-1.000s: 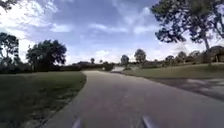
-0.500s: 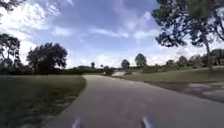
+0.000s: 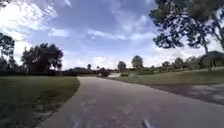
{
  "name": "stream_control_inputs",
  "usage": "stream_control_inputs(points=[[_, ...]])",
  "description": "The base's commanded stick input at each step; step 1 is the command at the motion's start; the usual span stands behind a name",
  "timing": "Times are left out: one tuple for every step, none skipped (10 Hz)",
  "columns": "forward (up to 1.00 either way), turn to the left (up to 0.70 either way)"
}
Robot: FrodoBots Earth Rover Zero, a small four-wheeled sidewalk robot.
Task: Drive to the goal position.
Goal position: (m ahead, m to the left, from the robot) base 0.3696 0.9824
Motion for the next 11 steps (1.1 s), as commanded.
stream_control_inputs(points=[[0.69, 0.03], [0.69, 0.06], [0.69, 0.09], [0.69, 0.13], [0.69, 0.16], [0.69, 0.20], [0.69, 0.23], [0.69, 0.27], [0.69, 0.30], [0.69, 0.34], [0.69, 0.34]])
